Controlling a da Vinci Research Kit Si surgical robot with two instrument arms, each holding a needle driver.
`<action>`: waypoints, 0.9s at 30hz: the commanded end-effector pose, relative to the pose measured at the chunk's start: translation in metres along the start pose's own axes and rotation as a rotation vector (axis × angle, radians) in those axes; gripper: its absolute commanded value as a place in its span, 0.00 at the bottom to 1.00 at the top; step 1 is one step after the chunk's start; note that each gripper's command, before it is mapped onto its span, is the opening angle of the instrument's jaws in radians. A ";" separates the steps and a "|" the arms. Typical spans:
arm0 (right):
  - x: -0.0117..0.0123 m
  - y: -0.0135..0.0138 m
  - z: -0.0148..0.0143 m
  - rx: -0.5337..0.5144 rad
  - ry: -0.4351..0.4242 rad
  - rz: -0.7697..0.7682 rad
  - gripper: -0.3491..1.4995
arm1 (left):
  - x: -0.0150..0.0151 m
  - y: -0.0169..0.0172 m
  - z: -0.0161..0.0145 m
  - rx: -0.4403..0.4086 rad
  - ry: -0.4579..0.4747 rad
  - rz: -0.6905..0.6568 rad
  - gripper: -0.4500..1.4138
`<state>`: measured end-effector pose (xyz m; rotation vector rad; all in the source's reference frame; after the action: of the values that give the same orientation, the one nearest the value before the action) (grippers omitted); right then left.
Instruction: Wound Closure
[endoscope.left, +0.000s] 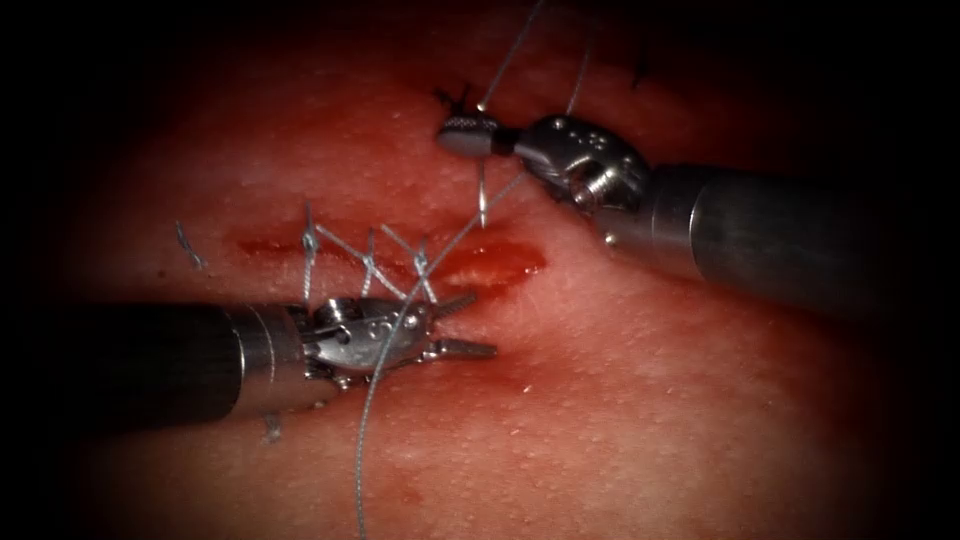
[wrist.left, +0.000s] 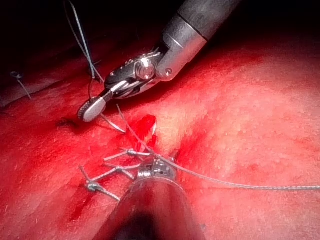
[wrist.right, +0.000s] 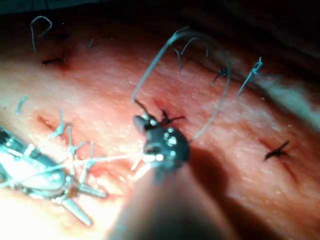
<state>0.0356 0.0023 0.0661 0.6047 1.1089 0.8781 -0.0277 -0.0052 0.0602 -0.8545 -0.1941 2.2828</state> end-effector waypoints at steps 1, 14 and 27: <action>0.0007 0.0001 0.0010 0.011 -0.005 0.005 0.00 | 0.0004 -0.0001 0.0009 0.000 0.003 0.000 0.41; 0.0001 -0.0004 0.0014 0.159 -0.060 0.216 0.00 | 0.0001 -0.0004 0.0010 -0.001 0.001 0.004 0.41; -0.0026 -0.0028 0.0013 0.219 -0.198 0.355 0.00 | 0.0001 -0.0007 0.0006 -0.006 0.000 0.004 0.41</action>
<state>0.0363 -0.0020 0.0654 1.0798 0.9315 0.9888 -0.0271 -0.0049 0.0604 -0.8568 -0.2015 2.2875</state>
